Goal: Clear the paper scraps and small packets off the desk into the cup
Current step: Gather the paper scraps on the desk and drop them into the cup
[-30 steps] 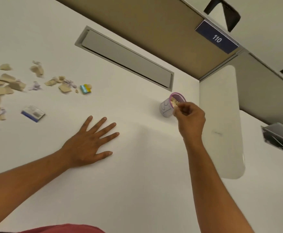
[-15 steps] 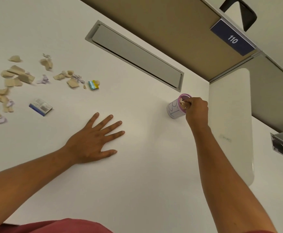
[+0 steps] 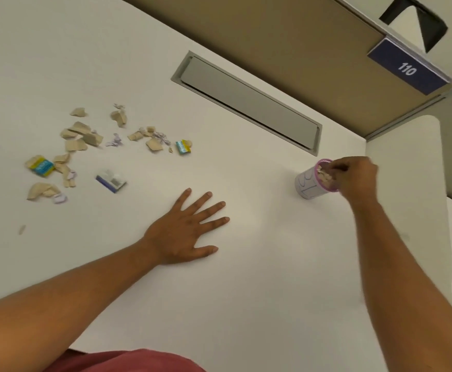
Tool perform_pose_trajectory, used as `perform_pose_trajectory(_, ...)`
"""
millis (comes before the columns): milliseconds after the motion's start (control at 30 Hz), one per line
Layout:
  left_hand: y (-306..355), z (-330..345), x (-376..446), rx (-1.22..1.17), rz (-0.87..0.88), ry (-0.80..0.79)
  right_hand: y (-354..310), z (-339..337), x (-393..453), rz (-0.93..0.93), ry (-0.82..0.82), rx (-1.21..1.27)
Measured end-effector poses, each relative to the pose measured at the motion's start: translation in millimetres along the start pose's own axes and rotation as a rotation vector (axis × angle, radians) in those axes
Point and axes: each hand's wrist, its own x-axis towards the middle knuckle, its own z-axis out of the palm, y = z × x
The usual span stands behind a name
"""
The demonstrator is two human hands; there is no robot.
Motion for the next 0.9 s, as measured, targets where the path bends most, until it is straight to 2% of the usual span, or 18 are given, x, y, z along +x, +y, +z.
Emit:
perform_pose_trajectory(133,-2.2,-9.5,-1.8,-0.104,-0.011,-0.043,-19.5,-10.9,-17.9,0.034,0.162,0.116)
perform_pose_trajectory(233,-9.6,-26.4,-11.0,-0.367,-0.028,0.053,-45.4,-1.8,-44.6,0.005,0.205,0.184)
perform_pose_trajectory(300,-18.2,-39.4,-26.0,-0.467,-0.058,0.188,-68.1,11.7,-68.6,-0.039,0.184,0.250)
perform_pose_trajectory(400,-43.9,-53.0,-61.9,-0.340,-0.128,0.477,-105.1,43.6,-108.9,-0.131,0.074,0.356)
perform_pose_trajectory(500,-81.8,-58.4,-113.0,-0.164,-0.314,0.605,-147.1,83.7,-150.0,-0.177,-0.059,0.465)
perform_pose_trajectory(600,-115.1,-52.6,-168.2,-0.052,-0.541,0.587,-196.5,121.5,-186.8,-0.293,-0.218,0.538)
perform_pose_trajectory(700,-137.6,-43.4,-211.6,-0.046,-0.634,0.513,-245.6,154.0,-217.4,-0.502,-0.310,0.415)
perform_pose_trajectory(833,-151.1,-33.2,-234.8,0.020,-0.524,0.415,-295.1,185.5,-240.6,-0.794,-0.344,0.169)
perform_pose_trajectory(900,-152.5,-29.7,-232.5,0.056,-0.426,0.397,-306.1,196.8,-242.3,-0.867,-0.366,0.054)
